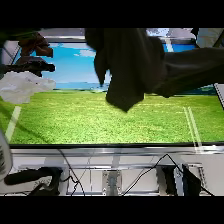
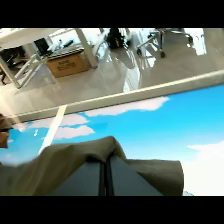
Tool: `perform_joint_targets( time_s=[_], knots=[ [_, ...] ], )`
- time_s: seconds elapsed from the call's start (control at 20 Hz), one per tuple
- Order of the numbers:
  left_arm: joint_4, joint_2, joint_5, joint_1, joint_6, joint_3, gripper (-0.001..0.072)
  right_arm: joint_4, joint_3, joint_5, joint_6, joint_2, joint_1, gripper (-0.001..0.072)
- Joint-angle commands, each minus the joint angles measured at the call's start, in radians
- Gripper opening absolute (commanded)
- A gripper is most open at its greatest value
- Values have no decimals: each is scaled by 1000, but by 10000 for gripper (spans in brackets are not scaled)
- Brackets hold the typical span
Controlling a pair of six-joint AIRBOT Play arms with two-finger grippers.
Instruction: Fold the shirts.
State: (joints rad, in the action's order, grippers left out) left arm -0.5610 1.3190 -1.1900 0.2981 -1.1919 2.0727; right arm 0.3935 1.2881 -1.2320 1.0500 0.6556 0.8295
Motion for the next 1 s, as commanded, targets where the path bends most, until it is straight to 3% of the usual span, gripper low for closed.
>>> perform_joint_targets(
  time_s=[0.0,0.1,0.2,0.4,0.55,0.6,0.65,0.7,0.85,0.95],
  knots=[
    [-789,-196,-283,91,-375,-2,6,-19,111,-37,0,26,-54,23],
    [-1052,-211,-444,158,-474,-48,6,23,138,-34,3,75,-111,23],
    [-1146,-195,-492,167,-487,-183,6,89,139,-90,31,155,-180,23],
    [-1234,-69,-393,144,-445,-557,7,502,138,-117,139,396,-401,23],
    [-1342,151,-323,10,-554,-631,10,704,139,-46,227,619,-526,26],
    [-1310,210,-334,-28,-579,-616,117,698,139,-44,230,688,-553,33],
    [-1265,248,-335,-56,-578,-606,485,692,139,-36,224,739,-577,182],
    [-1240,267,-310,-74,-570,-601,696,697,139,-12,214,766,-596,312],
    [-1235,249,-140,-90,-575,-591,691,737,140,128,210,772,-619,312],
    [-1062,238,-47,-93,-558,-580,691,751,138,132,213,770,-617,313]
  ],
)
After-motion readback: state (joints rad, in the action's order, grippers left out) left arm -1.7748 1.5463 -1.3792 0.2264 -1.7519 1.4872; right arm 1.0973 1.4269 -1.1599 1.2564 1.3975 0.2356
